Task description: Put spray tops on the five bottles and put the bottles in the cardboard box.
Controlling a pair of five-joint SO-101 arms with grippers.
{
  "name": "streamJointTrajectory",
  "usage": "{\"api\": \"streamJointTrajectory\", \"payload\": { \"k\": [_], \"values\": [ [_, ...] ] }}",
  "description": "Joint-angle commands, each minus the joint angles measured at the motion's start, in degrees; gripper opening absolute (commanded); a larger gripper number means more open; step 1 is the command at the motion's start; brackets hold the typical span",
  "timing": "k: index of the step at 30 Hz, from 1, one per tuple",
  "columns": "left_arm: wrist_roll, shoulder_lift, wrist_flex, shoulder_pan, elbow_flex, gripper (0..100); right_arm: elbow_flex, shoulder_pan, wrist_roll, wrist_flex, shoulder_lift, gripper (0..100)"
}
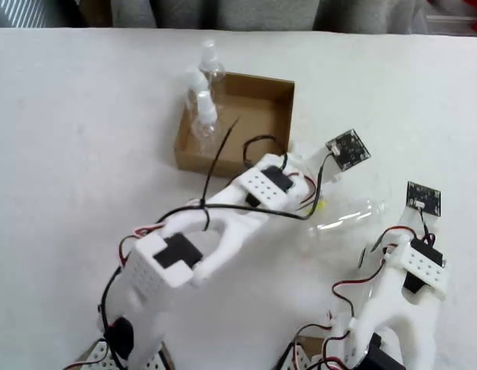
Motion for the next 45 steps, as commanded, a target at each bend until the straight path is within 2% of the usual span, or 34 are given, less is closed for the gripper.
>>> {"api": "streamJointTrajectory", "payload": {
  "k": [1,11,16,18,22,31,36,41,43,45],
  "values": [
    [-0.2,0.8,4.1,-0.7,-7.0,24,-0.2,-0.7,0.4,-0.8,-1.5,2.4],
    [0.2,8.7,19.9,-0.6,-22.0,24,-0.2,-0.7,0.4,-0.8,-1.5,2.4],
    [3.9,15.9,28.0,-0.8,-34.6,24,-0.2,-0.7,0.4,-0.8,-1.5,2.4],
    [3.8,18.8,30.9,-0.8,-39.6,20,-0.2,-0.7,0.4,-0.8,-1.5,2.4],
    [3.4,23.7,34.2,-0.6,-48.2,3,0.2,-0.7,0.4,-1.1,-1.5,2.4],
    [3.8,29.1,45.0,0.8,-61.9,3,0.3,-0.7,0.4,-1.2,-1.5,2.4],
    [3.8,29.4,54.3,2.5,-71.6,3,0.3,-0.7,0.4,-1.2,-1.5,2.4],
    [3.8,29.7,66.4,2.6,-86.9,3,0.4,-0.7,0.4,-1.9,-1.5,2.4],
    [3.9,29.1,67.5,2.3,-90.8,3,0.4,-0.7,0.3,-2.2,-1.5,2.4],
    [3.6,28.8,67.5,1.8,-89.7,3,0.4,-0.7,0.3,-2.2,-1.5,2.4]
  ]
}}
